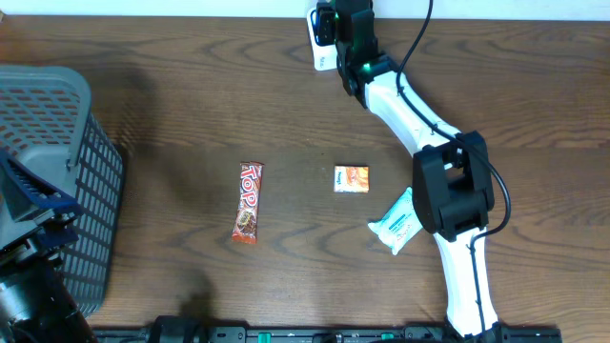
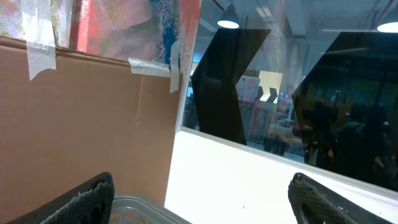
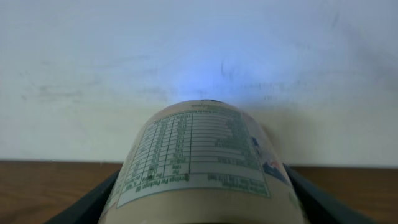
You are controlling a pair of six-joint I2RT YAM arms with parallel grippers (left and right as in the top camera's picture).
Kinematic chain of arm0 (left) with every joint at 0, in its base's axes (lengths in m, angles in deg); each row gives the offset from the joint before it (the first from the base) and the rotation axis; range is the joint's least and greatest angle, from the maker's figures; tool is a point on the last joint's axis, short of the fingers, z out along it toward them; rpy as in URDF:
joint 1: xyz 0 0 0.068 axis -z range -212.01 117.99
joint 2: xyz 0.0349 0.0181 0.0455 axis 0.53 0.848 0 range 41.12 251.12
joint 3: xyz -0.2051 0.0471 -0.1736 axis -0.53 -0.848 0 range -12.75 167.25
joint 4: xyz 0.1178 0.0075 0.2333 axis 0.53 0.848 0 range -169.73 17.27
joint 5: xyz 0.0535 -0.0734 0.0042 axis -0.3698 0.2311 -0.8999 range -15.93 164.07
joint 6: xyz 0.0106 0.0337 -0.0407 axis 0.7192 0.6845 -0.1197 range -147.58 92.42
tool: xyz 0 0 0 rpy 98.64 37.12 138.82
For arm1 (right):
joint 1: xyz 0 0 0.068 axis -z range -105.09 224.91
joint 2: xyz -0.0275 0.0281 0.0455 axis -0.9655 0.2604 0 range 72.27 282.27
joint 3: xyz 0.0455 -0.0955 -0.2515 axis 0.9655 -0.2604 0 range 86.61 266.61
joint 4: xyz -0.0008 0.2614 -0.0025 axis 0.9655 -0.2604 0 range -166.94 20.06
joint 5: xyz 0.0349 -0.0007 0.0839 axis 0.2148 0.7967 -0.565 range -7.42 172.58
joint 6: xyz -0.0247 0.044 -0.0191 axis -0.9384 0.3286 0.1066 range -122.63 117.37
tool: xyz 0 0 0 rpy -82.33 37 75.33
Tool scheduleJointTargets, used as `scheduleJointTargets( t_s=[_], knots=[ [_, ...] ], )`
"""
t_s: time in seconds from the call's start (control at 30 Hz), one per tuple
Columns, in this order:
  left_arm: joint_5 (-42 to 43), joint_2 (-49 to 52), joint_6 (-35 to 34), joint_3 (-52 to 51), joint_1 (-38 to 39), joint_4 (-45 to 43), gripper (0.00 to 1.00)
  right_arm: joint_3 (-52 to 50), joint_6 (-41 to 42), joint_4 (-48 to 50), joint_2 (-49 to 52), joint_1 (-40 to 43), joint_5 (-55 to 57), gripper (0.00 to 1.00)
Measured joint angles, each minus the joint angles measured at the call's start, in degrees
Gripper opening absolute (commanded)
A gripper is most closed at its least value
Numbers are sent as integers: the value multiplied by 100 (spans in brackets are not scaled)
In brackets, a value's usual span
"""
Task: Scan the item barcode
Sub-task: 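Hold jar label under the white scanner with right gripper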
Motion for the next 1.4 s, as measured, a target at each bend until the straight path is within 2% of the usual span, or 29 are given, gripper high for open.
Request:
scheduleJointTargets(
  t_s=[0.27,0.63,0.77,0.83,0.97,1.23,1.4],
  knots=[
    [2,0,0,0,0,0,90,-129,-459,664,352,0,15,51],
    [2,0,0,0,0,20,90,-208,-612,780,616,-11,13,52],
    [2,0,0,0,0,17,90,-208,-625,485,586,-11,15,52],
    [2,0,0,0,0,20,90,-210,-625,190,516,-11,20,52],
    [9,0,0,0,0,35,90,-245,-634,-1008,42,-9,11,50],
    [15,0,-17,0,0,37,90,-245,-435,-3908,-1961,179,2,54],
    [66,0,-455,0,0,162,90,-179,66,-5606,-2885,767,9,55]
  ],
)
